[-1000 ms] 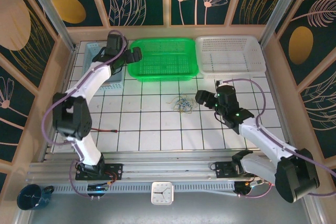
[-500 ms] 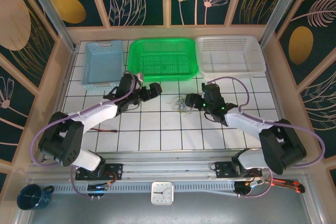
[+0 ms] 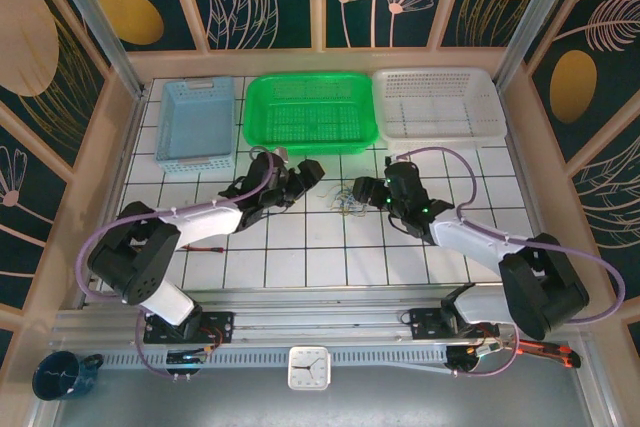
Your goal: Untangle the cables
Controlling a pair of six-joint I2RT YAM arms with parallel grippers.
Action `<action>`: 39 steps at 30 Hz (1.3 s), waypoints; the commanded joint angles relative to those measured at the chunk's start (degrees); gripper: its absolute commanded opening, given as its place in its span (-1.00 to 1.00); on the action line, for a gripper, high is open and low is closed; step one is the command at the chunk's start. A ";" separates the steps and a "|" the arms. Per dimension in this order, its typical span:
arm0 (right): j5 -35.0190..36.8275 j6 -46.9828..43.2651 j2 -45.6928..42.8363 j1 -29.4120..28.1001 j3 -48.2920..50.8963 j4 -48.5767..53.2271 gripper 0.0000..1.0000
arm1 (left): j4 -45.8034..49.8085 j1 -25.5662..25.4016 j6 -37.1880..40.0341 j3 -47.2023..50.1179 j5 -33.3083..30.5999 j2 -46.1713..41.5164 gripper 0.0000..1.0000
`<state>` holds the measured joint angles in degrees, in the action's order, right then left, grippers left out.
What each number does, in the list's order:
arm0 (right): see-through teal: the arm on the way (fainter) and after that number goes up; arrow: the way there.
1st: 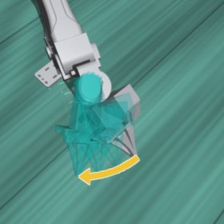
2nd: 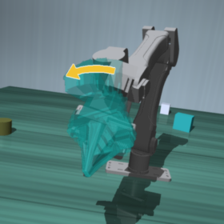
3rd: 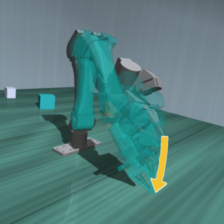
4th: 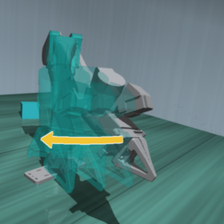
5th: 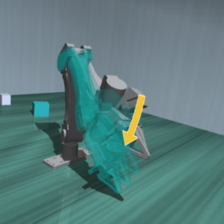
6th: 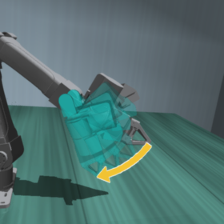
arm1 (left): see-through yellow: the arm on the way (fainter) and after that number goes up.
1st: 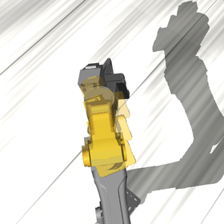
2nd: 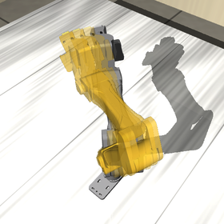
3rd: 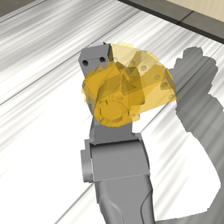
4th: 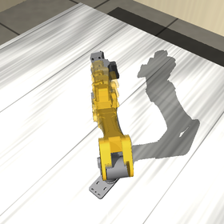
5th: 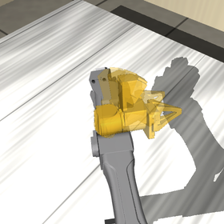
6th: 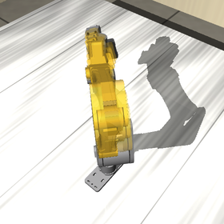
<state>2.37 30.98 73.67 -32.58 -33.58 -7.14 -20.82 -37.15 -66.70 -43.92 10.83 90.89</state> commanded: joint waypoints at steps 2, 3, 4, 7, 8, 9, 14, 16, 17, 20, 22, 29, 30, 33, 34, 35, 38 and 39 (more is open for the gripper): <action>-1.07 -0.73 -1.21 0.62 -0.08 -1.30 0.52 | 4.25 -1.33 5.46 -4.14 -4.83 2.20 0.71; -1.14 -0.91 -1.02 0.82 -0.73 -1.22 0.51 | 4.48 -1.35 6.45 -3.81 -5.71 2.18 0.71; -3.01 -1.07 -0.82 0.91 -1.37 -1.10 0.50 | 4.67 -1.34 7.19 -3.50 -6.12 2.18 0.72; -5.17 -1.61 0.28 0.86 -3.48 -0.60 0.41 | 5.23 -1.34 9.05 -2.26 -7.21 1.79 0.74; -5.80 -1.74 0.69 0.89 -3.99 -0.51 0.39 | 5.34 -1.32 9.41 -2.01 -7.15 1.79 0.74; -6.28 -1.85 1.15 0.88 -4.49 -0.63 0.37 | 5.46 -1.34 9.67 -1.87 -6.93 1.79 0.74; -6.33 -1.98 3.15 0.90 -5.78 -0.86 0.30 | 4.49 -1.34 8.60 -1.93 -3.84 2.33 0.71; -5.77 -1.81 2.82 0.90 -5.36 -0.95 0.30 | 3.94 -1.34 6.58 -2.29 -2.19 2.70 0.71; -5.63 -1.79 2.27 0.93 -4.90 -1.02 0.30 | 2.60 -1.33 4.96 -1.93 -0.99 2.80 0.69; -5.45 -1.58 0.21 3.35 -3.22 -0.72 0.30 | 0.41 -1.47 2.70 -2.05 0.74 3.12 0.64; -5.47 -1.45 -1.51 4.16 -1.89 -0.11 0.30 | 3.64 -1.55 6.30 -4.25 -0.56 3.17 0.62; -5.93 -1.17 -9.47 6.65 2.53 3.09 0.30 | 16.08 -1.49 37.09 -9.88 -13.64 2.22 0.59; -6.04 -1.19 -10.51 6.87 3.09 3.53 0.30 | 17.51 -1.50 41.61 -10.55 -14.36 2.61 0.58; -6.32 -1.19 -12.82 7.20 3.79 4.13 0.31 | 22.65 -1.45 50.97 -13.95 -12.39 5.03 0.54; -6.46 -1.14 -13.17 7.34 3.96 4.23 0.31 | 23.77 -1.47 52.98 -14.66 -11.33 5.88 0.53; -6.65 -1.16 -13.47 7.32 3.96 4.18 0.31 | 24.51 -1.47 54.48 -15.08 -10.58 6.75 0.52; -7.86 -1.25 -13.54 7.44 3.71 4.05 0.32 | 24.10 -1.46 56.38 -15.17 -8.69 8.67 0.45; -8.28 -1.26 -13.46 7.40 3.52 3.96 0.33 | 23.40 -1.49 56.50 -14.98 -7.93 8.80 0.45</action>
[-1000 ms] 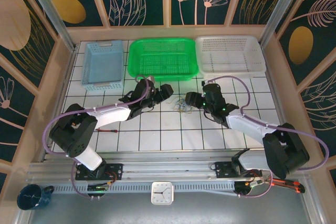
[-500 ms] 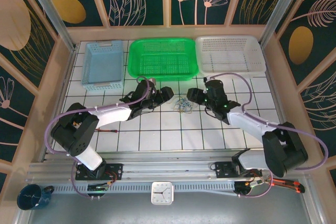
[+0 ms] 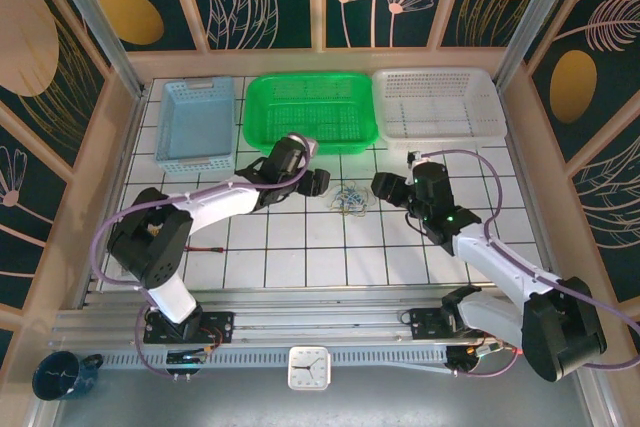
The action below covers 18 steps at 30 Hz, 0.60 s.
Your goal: Untangle the cables
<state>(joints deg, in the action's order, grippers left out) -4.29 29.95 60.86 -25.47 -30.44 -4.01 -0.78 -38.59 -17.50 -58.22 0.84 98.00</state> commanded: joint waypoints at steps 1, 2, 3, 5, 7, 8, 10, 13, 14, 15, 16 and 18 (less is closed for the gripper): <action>-2.06 -0.25 -0.48 0.17 0.21 0.79 0.33 | 2.62 -0.02 7.30 -0.51 2.93 1.76 0.43; -2.20 -0.17 -0.49 0.21 0.12 0.85 0.33 | 1.99 -0.04 7.30 -0.55 3.91 2.00 0.41; -2.27 -0.16 -0.50 0.22 0.03 0.84 0.34 | 1.39 -0.08 7.30 -0.68 4.57 2.24 0.39; -2.06 -0.17 -0.46 0.19 -0.11 0.93 0.35 | 0.57 -0.04 7.21 -0.91 5.73 2.96 0.38; -1.95 -0.07 -0.36 0.25 -0.22 0.93 0.35 | 0.17 -0.03 7.21 -1.39 6.69 3.79 0.35; -1.96 0.00 -0.28 0.25 -0.31 0.79 0.35 | 0.00 -0.08 7.28 -1.62 7.22 4.20 0.34; -2.19 0.17 -0.03 0.24 -0.41 0.75 0.35 | -0.19 -0.08 7.39 -1.97 7.98 4.91 0.31; -2.55 0.41 0.31 0.25 -0.55 0.35 0.36 | -0.19 -0.08 7.69 -2.48 8.49 5.89 0.26; -2.56 0.50 0.47 0.25 -0.59 0.25 0.36 | -0.19 -0.08 7.81 -2.56 8.56 6.13 0.25; -2.65 0.54 0.57 0.20 -0.64 0.23 0.36 | -0.19 -0.06 7.91 -2.65 8.57 6.30 0.25; -2.65 0.54 0.59 0.22 -0.69 0.22 0.36 | -0.19 -0.03 8.07 -2.77 8.50 6.49 0.25; -2.74 0.63 0.75 0.24 -0.72 0.10 0.36 | -0.28 -0.05 8.27 -2.94 8.73 6.88 0.23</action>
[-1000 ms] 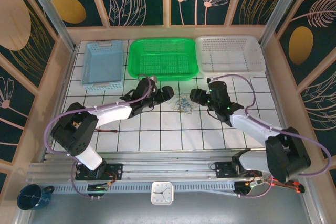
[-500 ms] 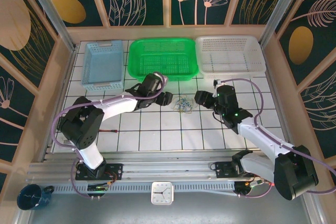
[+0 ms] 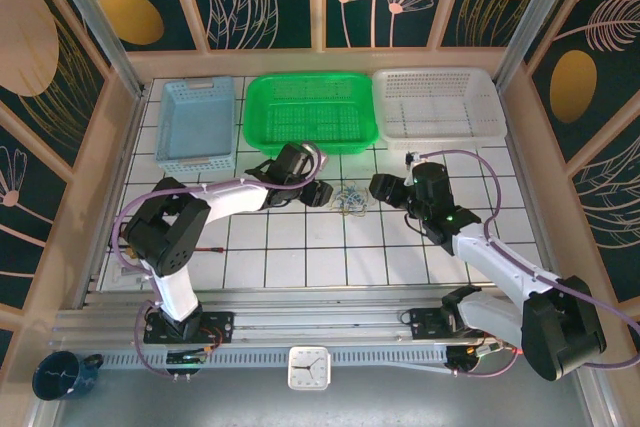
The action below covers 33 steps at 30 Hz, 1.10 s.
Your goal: Untangle the cables
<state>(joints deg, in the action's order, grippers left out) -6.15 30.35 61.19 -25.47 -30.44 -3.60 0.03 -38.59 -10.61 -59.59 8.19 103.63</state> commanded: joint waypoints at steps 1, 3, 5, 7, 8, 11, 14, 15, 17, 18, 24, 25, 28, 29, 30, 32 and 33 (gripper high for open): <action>-0.80 0.26 0.45 0.24 -0.68 -0.41 0.36 | -1.09 -0.04 1.45 -1.74 1.64 1.52 0.20; -0.79 0.33 0.66 0.25 -0.70 -0.36 0.36 | -1.19 -0.02 1.47 -1.93 1.86 2.04 0.17; -0.87 0.32 0.75 0.19 -0.68 -0.37 0.36 | -1.35 -0.01 1.47 -2.15 1.92 2.57 0.16; -0.88 0.39 0.71 0.25 -0.63 -0.41 0.36 | -1.48 -0.06 1.51 -2.41 2.36 3.03 0.14; -0.89 0.45 0.67 0.22 -0.61 -0.37 0.36 | -1.62 -0.06 1.45 -2.46 2.61 3.28 0.14; -0.97 0.55 0.62 0.23 -0.61 -0.28 0.36 | -1.96 -0.06 1.39 -2.73 2.80 3.89 0.13; -0.87 0.50 0.58 0.21 -0.59 -0.18 0.36 | -2.05 -0.02 1.47 -3.20 2.72 4.52 0.12; -0.88 0.51 0.46 0.22 -0.59 -0.11 0.36 | -2.14 -0.06 1.55 -3.32 2.80 4.85 0.11; -0.77 0.50 0.39 0.25 -0.58 -0.01 0.36 | -2.14 -0.01 1.56 -3.63 2.80 5.38 0.07; -0.79 0.58 0.30 0.25 -0.59 0.02 0.36 | -2.22 -0.01 1.56 -3.77 2.85 5.64 0.06; -0.63 0.64 -0.05 0.25 -0.61 0.42 0.36 | -2.65 -0.08 1.65 -4.83 2.37 7.38 -0.05; -0.61 0.60 -0.11 0.24 -0.51 0.44 0.36 | -2.67 -0.08 1.62 -5.04 2.23 7.77 -0.08; -0.49 0.69 -0.39 0.25 -0.50 0.65 0.36 | -2.84 -0.07 1.82 -5.44 1.84 8.41 -0.12; -0.44 0.68 -0.48 0.25 -0.45 0.72 0.36 | -2.93 0.00 1.95 -5.58 1.81 8.67 -0.15; -0.44 0.63 -0.54 0.20 -0.41 0.83 0.36 | -3.02 -0.03 2.07 -5.68 1.62 8.90 -0.19; -0.35 0.68 -0.74 0.25 -0.33 0.97 0.36 | -3.11 -0.05 2.30 -5.88 1.31 9.35 -0.26; -0.31 0.68 -0.85 0.24 -0.32 1.03 0.36 | -3.19 -0.04 2.41 -5.89 1.31 9.54 -0.29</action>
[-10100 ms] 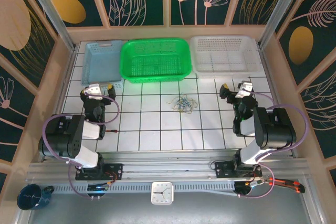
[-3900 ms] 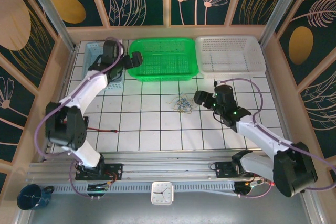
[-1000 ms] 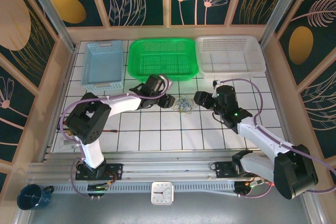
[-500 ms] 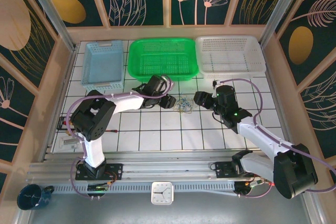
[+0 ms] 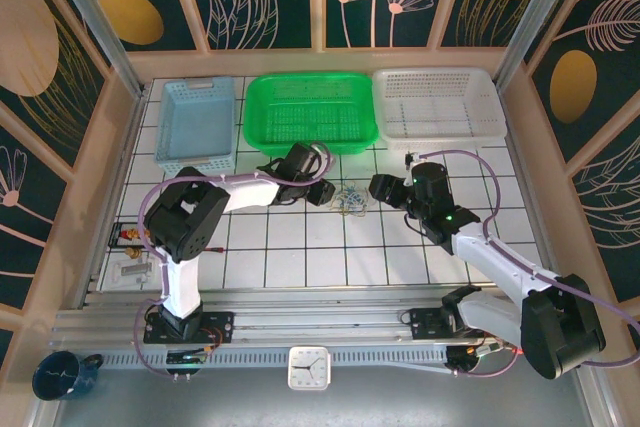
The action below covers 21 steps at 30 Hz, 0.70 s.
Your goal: Untangle the cables
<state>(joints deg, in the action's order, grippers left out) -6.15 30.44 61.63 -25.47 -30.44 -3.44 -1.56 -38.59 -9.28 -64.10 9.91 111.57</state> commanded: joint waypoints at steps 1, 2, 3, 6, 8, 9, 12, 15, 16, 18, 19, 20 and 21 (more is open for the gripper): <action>-0.31 0.59 -1.33 0.25 -0.34 0.97 0.36 | -1.75 -0.06 1.20 -1.38 -0.42 1.72 -0.32; -0.35 0.59 -1.36 0.25 -0.39 0.97 0.36 | -1.85 0.05 1.19 -1.29 -0.42 1.85 -0.36; -0.35 0.58 -1.41 0.19 -0.40 0.98 0.36 | -1.94 -0.04 1.21 -1.21 -0.30 1.90 -0.39; -0.53 0.67 -1.36 0.24 -0.41 0.96 0.36 | -2.39 -0.07 1.19 -0.71 0.15 1.80 -0.55; -0.70 0.76 -1.25 0.22 -0.41 0.70 0.36 | -2.65 -0.05 1.06 -0.34 0.19 1.40 -0.73; -0.70 0.77 -1.30 0.24 -0.41 0.65 0.36 | -2.73 -0.03 1.01 -0.17 0.20 1.00 -0.85; -1.05 0.85 -0.94 0.21 -0.41 0.28 0.36 | -2.93 -0.05 0.49 0.54 -0.65 -1.20 -1.00; -1.53 1.03 -0.47 0.15 -0.27 -0.59 0.36 | -2.83 -0.01 -0.07 1.25 -1.22 -4.55 -1.00; -1.82 1.16 -0.18 0.06 -0.24 -1.04 0.36 | -2.64 -0.02 -0.28 1.38 -1.37 -5.85 -1.00; -2.01 1.20 0.34 -0.19 -0.46 -1.62 0.36 | -1.95 -0.07 -0.88 1.30 -0.94 -8.19 -1.00; -2.02 1.14 0.72 -0.47 -0.59 -1.89 0.36 | -1.50 -0.06 -1.21 1.21 -0.44 -9.27 -1.00; -2.11 1.03 1.06 -0.65 -0.75 -2.31 0.37 | -1.11 -0.02 -1.56 1.00 0.32 -10.47 -1.00; -2.19 0.90 1.32 -0.88 -0.98 -2.56 0.40 | -0.78 -0.07 -1.87 0.86 1.08 -11.47 -1.00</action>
<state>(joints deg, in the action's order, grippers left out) -7.46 30.79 62.08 -25.63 -30.44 -3.77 -2.76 -38.59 -9.78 -62.76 9.32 104.36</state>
